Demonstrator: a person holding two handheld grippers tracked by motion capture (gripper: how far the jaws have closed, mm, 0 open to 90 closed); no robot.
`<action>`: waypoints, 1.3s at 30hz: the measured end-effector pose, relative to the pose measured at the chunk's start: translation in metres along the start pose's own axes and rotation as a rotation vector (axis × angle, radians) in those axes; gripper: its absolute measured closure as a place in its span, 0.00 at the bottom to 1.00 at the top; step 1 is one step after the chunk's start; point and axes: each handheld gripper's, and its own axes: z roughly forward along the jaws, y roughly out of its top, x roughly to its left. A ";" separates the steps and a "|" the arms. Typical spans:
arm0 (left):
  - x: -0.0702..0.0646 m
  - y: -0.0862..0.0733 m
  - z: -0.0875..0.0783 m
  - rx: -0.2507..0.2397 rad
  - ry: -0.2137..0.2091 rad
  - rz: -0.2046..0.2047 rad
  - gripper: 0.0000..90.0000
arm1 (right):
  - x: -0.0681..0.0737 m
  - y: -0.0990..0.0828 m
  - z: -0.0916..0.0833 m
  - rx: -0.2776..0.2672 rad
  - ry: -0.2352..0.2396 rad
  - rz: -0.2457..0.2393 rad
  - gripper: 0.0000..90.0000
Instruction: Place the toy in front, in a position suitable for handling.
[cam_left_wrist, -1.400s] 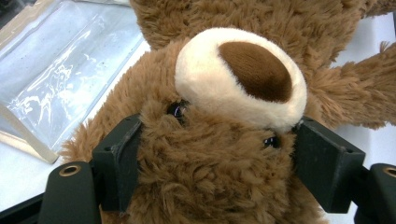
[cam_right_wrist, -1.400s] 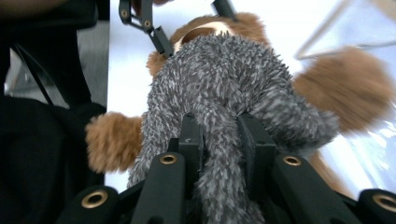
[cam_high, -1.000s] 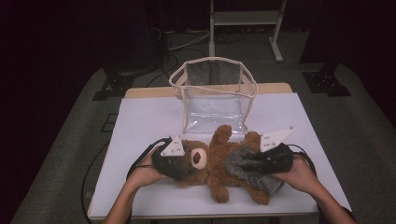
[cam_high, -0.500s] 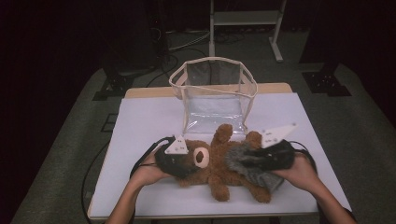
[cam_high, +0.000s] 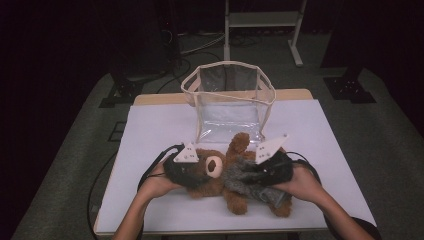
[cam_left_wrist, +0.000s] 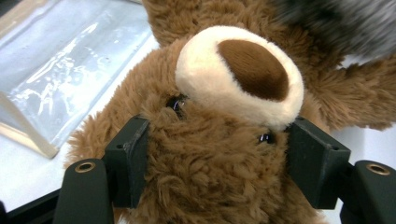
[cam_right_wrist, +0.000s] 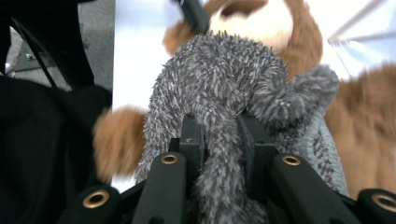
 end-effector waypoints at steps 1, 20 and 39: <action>0.002 0.001 0.000 0.000 0.002 -0.008 0.35 | 0.003 -0.010 -0.011 0.013 -0.013 0.008 0.81; 0.000 0.003 0.001 0.011 0.028 -0.024 0.36 | 0.019 0.014 0.039 0.111 0.067 -0.088 0.81; -0.002 0.000 0.002 0.010 0.005 0.003 0.37 | 0.020 0.000 0.004 0.051 -0.042 -0.073 0.81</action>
